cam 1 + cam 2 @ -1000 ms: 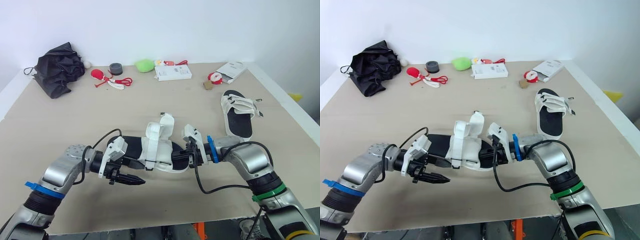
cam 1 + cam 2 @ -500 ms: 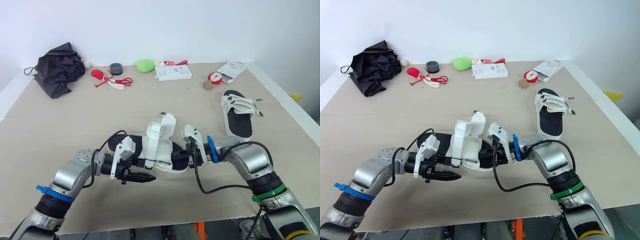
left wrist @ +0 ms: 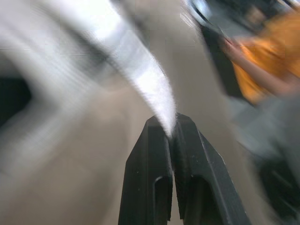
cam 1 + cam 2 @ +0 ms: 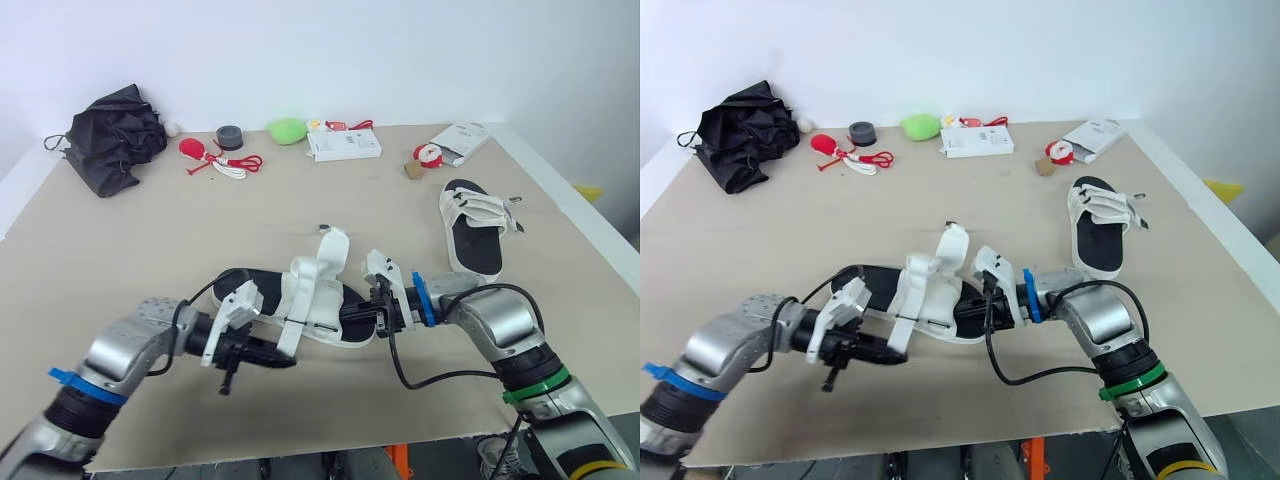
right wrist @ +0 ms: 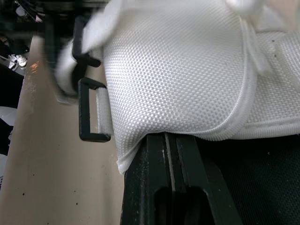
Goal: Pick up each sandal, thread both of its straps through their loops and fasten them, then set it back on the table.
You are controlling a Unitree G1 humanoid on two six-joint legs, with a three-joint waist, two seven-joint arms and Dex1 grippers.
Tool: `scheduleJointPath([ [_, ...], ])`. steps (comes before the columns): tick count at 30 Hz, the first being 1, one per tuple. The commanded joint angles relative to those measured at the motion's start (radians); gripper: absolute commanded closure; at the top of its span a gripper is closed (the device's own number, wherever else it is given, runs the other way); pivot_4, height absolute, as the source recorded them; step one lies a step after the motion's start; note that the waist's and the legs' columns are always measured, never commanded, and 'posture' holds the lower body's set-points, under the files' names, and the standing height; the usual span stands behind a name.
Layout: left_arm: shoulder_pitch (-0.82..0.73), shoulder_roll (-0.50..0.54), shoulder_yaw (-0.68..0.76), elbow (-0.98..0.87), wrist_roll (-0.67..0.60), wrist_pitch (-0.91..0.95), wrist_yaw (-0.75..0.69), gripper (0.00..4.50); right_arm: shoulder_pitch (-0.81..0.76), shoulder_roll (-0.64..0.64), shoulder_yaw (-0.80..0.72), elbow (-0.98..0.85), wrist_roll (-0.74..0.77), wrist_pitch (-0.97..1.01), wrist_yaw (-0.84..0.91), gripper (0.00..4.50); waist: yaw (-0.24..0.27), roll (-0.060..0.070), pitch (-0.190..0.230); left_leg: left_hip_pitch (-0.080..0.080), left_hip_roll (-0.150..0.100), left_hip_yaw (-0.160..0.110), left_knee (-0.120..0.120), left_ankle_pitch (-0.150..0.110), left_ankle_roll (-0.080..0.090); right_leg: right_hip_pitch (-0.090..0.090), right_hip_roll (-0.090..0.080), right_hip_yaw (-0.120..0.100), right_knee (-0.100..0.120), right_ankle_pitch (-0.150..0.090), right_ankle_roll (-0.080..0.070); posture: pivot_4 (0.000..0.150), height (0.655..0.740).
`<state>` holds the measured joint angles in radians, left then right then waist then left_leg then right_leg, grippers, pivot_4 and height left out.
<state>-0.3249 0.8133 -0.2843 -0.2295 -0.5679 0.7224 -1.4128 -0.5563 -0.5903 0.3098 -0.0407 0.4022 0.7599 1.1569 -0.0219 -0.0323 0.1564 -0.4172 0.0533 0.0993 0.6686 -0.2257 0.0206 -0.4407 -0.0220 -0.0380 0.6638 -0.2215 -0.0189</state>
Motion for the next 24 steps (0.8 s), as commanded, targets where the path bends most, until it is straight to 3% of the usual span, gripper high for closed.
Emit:
scheduleJointPath([
  [1,0.021,0.134,-0.043,-0.052,0.013,-0.042,-0.174,4.46,0.003,-0.011,0.005,0.001,-0.009,0.004,0.005,4.5,0.002,0.0,0.0,0.001,0.0,0.0,-0.001,0.0,0.0,0.0,0.0,0.0,0.0,0.0,-0.001,0.15,0.74],
  [6,0.101,0.367,-0.168,-0.148,-0.039,-0.228,-0.202,4.46,-0.005,-0.012,0.012,-0.001,-0.01,0.009,0.013,4.5,0.002,0.0,0.0,0.002,0.0,0.001,-0.003,0.0,-0.001,0.0,-0.001,0.0,0.0,-0.002,-0.003,0.15,0.74],
  [10,0.139,0.387,-0.173,-0.2,-0.128,-0.253,-0.202,4.46,-0.002,-0.025,0.017,-0.017,-0.007,0.024,0.021,4.5,0.004,0.0,0.0,0.003,-0.001,0.002,-0.005,-0.002,-0.004,0.0,-0.002,0.001,0.0,-0.004,-0.002,0.15,0.74],
  [15,0.039,0.207,-0.096,-0.082,-0.232,-0.09,-0.149,4.46,0.003,-0.049,0.02,-0.036,-0.006,0.038,0.033,4.5,0.021,0.001,0.0,0.002,-0.003,0.001,-0.005,-0.003,-0.005,0.0,0.0,0.0,0.0,-0.006,-0.001,0.15,0.74],
  [21,-0.146,-0.081,0.033,0.076,-0.354,0.146,0.131,4.46,0.002,-0.054,0.018,-0.045,0.0,0.05,0.027,4.5,0.031,-0.001,0.001,0.001,-0.003,0.0,0.002,-0.003,-0.005,0.002,0.0,0.0,0.0,-0.003,0.004,0.15,0.74],
  [24,-0.187,-0.149,0.079,0.087,-0.417,0.28,0.219,4.46,0.01,-0.049,0.018,-0.053,0.0,0.054,0.018,4.5,0.026,-0.002,0.001,0.001,-0.005,0.001,0.002,-0.003,-0.005,0.003,-0.001,0.002,0.0,-0.002,0.006,0.15,0.74],
])
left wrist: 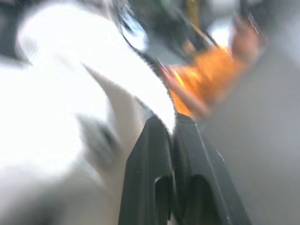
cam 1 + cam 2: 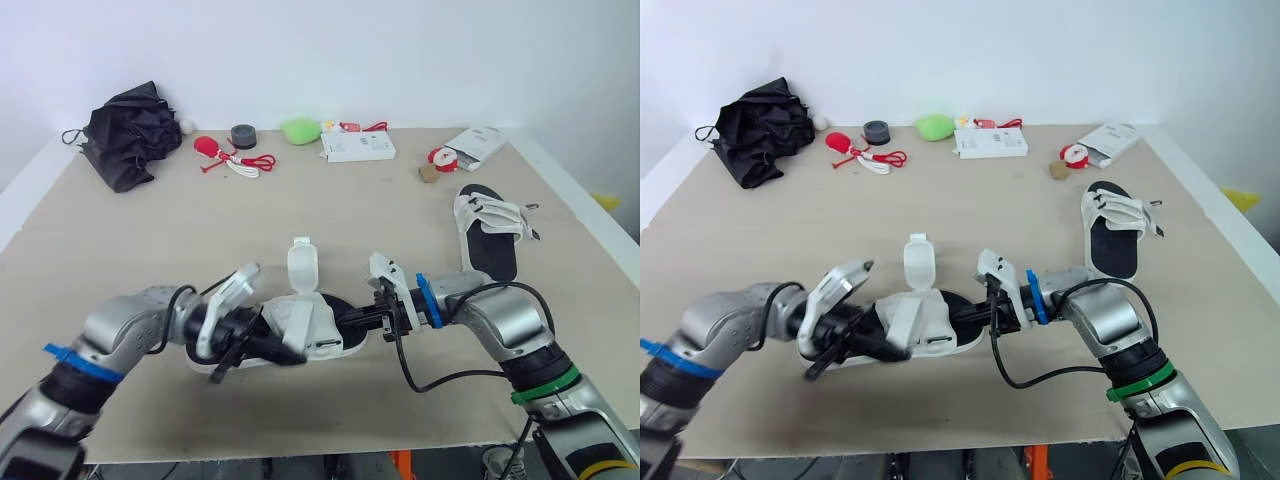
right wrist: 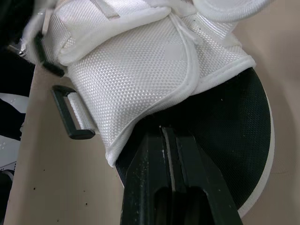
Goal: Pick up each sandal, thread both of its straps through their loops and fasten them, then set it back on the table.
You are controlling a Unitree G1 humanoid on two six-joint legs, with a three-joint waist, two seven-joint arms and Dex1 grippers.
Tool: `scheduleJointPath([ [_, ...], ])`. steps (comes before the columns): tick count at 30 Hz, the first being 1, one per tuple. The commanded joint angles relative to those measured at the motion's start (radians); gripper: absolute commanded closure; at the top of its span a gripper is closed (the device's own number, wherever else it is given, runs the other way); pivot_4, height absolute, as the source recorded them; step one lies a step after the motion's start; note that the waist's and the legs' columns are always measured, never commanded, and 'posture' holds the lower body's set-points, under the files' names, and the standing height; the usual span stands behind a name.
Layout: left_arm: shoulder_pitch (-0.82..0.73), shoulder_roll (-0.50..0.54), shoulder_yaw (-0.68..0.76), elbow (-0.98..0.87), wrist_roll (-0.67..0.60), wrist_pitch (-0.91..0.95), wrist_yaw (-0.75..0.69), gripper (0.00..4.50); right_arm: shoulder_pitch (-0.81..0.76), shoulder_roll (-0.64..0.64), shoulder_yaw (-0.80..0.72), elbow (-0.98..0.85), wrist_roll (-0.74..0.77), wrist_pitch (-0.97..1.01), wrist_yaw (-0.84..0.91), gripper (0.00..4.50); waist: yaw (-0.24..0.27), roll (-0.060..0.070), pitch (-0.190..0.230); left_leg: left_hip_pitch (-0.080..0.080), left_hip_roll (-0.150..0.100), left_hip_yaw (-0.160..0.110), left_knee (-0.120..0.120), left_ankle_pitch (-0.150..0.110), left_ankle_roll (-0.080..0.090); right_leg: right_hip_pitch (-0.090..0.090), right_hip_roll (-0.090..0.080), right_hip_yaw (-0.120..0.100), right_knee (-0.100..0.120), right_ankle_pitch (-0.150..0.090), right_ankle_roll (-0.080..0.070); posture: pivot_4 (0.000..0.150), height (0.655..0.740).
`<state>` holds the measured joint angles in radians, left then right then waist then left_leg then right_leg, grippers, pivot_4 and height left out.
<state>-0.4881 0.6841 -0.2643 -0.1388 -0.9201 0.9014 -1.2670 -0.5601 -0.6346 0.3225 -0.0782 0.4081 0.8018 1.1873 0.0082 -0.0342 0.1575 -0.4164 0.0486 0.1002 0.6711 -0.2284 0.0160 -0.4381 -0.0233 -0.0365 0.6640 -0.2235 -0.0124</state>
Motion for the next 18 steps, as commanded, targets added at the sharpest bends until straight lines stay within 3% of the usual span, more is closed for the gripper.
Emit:
scheduleJointPath([
  [1,-0.028,-0.028,0.073,-0.007,-0.085,0.135,0.088,4.46,0.017,-0.004,0.005,-0.018,-0.005,0.013,-0.014,4.5,-0.006,0.0,0.0,0.0,0.0,0.001,0.0,0.0,0.0,-0.001,0.0,0.001,0.0,0.0,0.0,0.15,0.74],
  [9,-0.143,-0.168,0.332,0.191,-0.424,0.479,0.45,4.46,0.016,0.006,0.01,-0.008,-0.009,0.006,-0.02,4.5,-0.003,0.0,0.0,0.001,0.0,-0.002,0.0,0.002,0.0,0.001,0.0,-0.001,0.001,0.001,0.001,0.15,0.74],
  [18,-0.059,-0.186,0.483,0.257,-0.693,0.537,0.78,4.46,-0.004,0.026,0.026,0.025,-0.02,-0.019,-0.009,4.5,-0.005,-0.001,0.0,0.001,0.0,-0.002,-0.001,0.003,-0.001,0.001,-0.004,0.0,0.001,0.002,0.0,0.15,0.74],
])
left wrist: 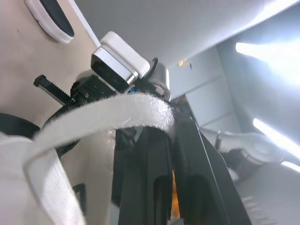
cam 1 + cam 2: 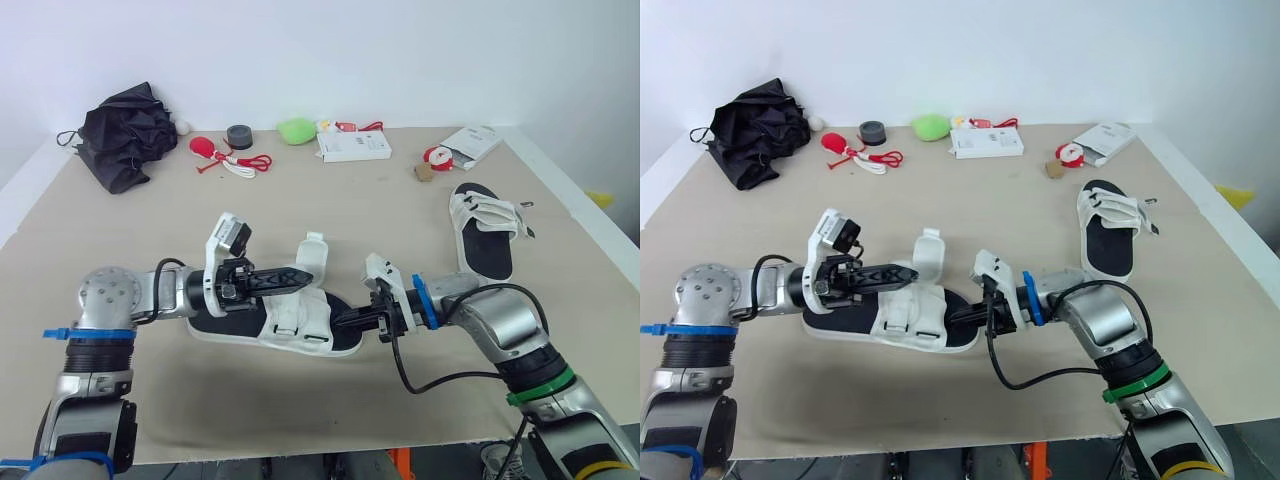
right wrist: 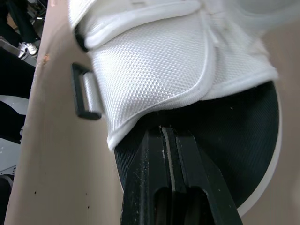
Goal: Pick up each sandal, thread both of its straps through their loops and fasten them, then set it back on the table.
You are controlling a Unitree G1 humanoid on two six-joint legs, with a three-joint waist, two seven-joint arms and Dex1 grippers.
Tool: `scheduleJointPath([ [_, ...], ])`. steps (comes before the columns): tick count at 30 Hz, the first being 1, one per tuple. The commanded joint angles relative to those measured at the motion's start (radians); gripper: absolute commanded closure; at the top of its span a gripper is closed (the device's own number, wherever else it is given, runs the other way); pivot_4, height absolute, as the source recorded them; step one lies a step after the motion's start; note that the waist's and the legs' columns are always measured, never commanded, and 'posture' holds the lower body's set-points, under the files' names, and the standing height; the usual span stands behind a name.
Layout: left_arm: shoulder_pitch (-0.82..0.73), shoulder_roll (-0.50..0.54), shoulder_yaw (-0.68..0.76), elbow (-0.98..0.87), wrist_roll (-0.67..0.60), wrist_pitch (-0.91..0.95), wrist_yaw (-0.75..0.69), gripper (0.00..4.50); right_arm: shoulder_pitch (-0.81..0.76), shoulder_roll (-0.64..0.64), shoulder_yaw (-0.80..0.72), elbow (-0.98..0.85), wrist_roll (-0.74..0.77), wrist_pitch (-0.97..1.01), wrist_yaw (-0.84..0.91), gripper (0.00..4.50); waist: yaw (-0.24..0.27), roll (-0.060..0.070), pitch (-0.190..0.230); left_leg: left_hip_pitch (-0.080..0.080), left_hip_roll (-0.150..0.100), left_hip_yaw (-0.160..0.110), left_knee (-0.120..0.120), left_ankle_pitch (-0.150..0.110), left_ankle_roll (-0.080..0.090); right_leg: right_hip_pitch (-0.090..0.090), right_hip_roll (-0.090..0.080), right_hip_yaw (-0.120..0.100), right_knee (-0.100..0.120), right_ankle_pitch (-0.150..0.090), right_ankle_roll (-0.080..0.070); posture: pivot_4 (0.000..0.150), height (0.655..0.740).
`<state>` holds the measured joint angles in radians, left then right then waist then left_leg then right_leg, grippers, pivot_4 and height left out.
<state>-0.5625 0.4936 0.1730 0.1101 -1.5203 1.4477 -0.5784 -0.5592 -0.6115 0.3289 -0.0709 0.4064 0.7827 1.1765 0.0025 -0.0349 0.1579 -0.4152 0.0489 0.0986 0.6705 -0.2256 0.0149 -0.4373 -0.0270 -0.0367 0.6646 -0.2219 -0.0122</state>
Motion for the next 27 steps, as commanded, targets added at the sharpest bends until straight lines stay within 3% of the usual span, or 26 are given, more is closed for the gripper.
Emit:
scheduleJointPath([
  [1,0.023,-0.001,0.048,0.031,-0.112,-0.016,0.132,4.46,-0.008,0.005,0.023,0.023,-0.02,-0.003,0.004,4.5,0.001,0.0,0.0,0.0,0.0,0.0,0.0,0.0,-0.001,0.0,0.0,0.0,0.0,0.0,0.0,0.15,0.74],
  [9,-0.008,-0.056,0.028,0.186,-0.134,-0.01,0.233,4.46,-0.017,0.011,0.032,0.032,-0.018,-0.011,0.006,4.5,0.003,-0.001,0.0,0.005,-0.001,0.0,0.0,0.002,-0.001,0.004,0.0,-0.001,0.0,0.003,-0.001,0.15,0.74],
  [17,-0.125,-0.096,-0.042,0.214,0.026,0.022,0.03,4.46,-0.004,0.014,0.029,0.019,-0.016,-0.002,-0.003,4.5,0.003,-0.001,0.0,0.004,-0.002,0.0,-0.001,0.003,-0.002,0.004,0.003,-0.001,0.0,0.003,-0.002,0.15,0.74],
  [27,-0.186,-0.136,0.033,0.374,0.186,-0.014,0.084,4.46,0.016,0.014,0.017,0.004,-0.011,0.009,-0.018,4.5,0.002,-0.001,0.0,0.004,-0.001,-0.001,-0.002,0.003,-0.002,0.003,0.002,0.0,0.0,0.002,-0.002,0.15,0.74],
])
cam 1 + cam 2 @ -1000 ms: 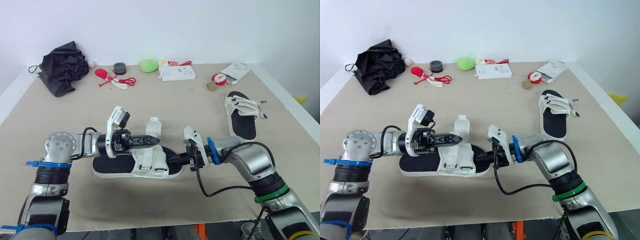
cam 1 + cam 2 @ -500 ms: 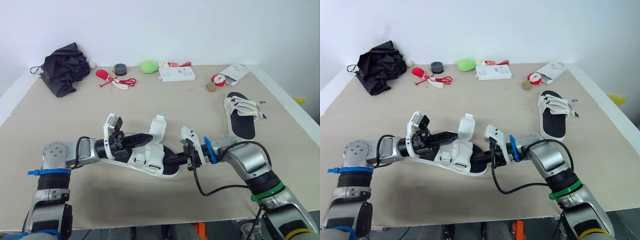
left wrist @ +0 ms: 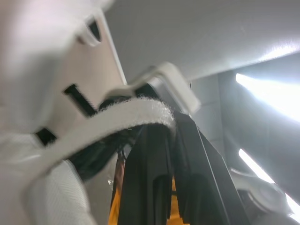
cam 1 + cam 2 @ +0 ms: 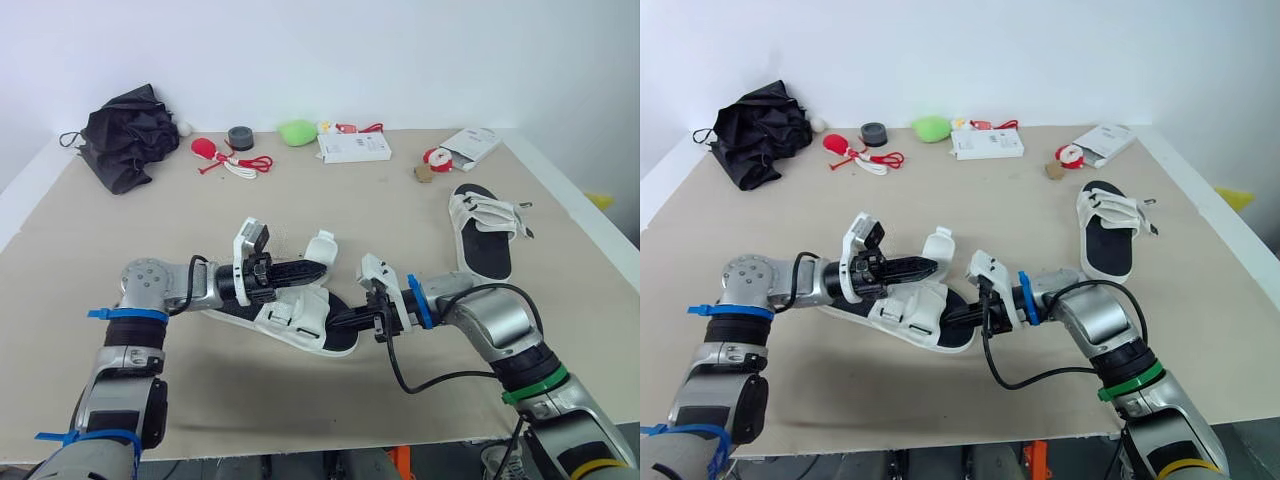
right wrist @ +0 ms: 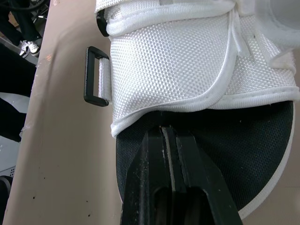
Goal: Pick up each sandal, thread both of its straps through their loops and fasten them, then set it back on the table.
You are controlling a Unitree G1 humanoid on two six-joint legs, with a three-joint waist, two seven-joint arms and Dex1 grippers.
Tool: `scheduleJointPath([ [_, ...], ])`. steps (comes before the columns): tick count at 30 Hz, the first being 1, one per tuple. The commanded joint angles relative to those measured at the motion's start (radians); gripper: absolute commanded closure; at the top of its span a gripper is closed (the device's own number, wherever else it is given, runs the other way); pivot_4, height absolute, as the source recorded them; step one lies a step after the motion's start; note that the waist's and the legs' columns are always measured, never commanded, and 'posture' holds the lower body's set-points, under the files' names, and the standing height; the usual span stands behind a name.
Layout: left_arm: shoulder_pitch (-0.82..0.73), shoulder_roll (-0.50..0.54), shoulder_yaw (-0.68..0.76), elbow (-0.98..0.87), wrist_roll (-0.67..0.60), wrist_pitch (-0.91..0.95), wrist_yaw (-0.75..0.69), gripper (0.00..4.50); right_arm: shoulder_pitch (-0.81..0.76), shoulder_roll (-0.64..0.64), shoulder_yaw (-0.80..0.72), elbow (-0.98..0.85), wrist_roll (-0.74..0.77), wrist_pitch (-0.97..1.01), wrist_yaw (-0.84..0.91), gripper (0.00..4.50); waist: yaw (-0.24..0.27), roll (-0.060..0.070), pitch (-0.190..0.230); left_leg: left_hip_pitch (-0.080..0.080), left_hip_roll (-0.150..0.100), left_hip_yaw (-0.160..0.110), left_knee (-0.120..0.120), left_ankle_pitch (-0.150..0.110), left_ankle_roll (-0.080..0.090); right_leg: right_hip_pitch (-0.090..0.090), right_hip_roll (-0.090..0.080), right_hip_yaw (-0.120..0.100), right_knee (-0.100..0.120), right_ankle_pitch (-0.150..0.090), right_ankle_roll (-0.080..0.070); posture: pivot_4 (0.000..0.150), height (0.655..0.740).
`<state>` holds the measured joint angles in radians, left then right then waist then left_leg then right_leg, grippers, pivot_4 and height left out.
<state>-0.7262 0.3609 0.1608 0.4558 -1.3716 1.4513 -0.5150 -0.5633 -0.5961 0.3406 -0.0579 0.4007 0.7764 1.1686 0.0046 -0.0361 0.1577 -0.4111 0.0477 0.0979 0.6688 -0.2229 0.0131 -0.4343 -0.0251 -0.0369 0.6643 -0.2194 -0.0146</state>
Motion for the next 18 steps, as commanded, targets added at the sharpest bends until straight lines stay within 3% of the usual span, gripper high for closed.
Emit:
scheduleJointPath([
  [1,-0.02,-0.006,0.044,0.033,0.06,-0.019,0.026,4.46,0.022,-0.002,0.004,-0.01,-0.005,0.016,-0.012,4.5,0.0,0.0,0.0,0.0,0.0,0.0,0.0,0.0,0.0,0.0,-0.001,0.0,0.0,0.0,0.0,0.15,0.74],
  [3,-0.016,-0.019,0.026,0.051,0.127,-0.033,0.056,4.46,0.026,-0.004,0.002,-0.013,-0.001,0.017,-0.014,4.5,0.0,0.0,0.0,0.0,0.0,0.0,0.0,0.0,0.0,0.0,-0.001,0.0,0.0,0.0,0.0,0.15,0.74],
  [6,-0.04,-0.059,0.053,0.131,0.201,-0.078,0.125,3.65,0.026,-0.003,0.001,-0.014,0.002,0.019,-0.018,4.5,0.001,0.0,0.0,0.001,0.0,0.0,0.0,0.0,0.0,0.001,-0.002,0.0,0.0,0.0,0.0,0.15,0.74],
  [8,-0.058,-0.079,0.071,0.173,0.243,-0.104,0.154,2.95,0.026,-0.001,-0.001,-0.015,0.003,0.022,-0.021,4.5,0.001,-0.001,-0.001,0.001,0.0,0.0,0.0,0.0,0.0,0.001,-0.002,-0.001,0.0,0.0,0.0,0.15,0.74],
  [12,-0.08,-0.116,0.119,0.209,0.301,-0.154,0.213,1.11,0.033,-0.003,-0.007,-0.022,0.005,0.026,-0.026,4.5,0.001,-0.001,-0.001,0.002,0.0,0.0,0.0,0.0,0.0,0.002,-0.003,-0.001,0.0,0.0,0.001,0.15,0.74],
  [18,-0.091,-0.149,0.202,0.208,0.316,-0.184,0.244,1.11,0.043,-0.007,-0.013,-0.027,0.005,0.029,-0.027,4.5,0.001,-0.001,-0.001,0.002,-0.001,0.0,-0.002,0.0,0.0,0.002,-0.003,-0.001,-0.001,0.0,0.001,0.15,0.74],
])
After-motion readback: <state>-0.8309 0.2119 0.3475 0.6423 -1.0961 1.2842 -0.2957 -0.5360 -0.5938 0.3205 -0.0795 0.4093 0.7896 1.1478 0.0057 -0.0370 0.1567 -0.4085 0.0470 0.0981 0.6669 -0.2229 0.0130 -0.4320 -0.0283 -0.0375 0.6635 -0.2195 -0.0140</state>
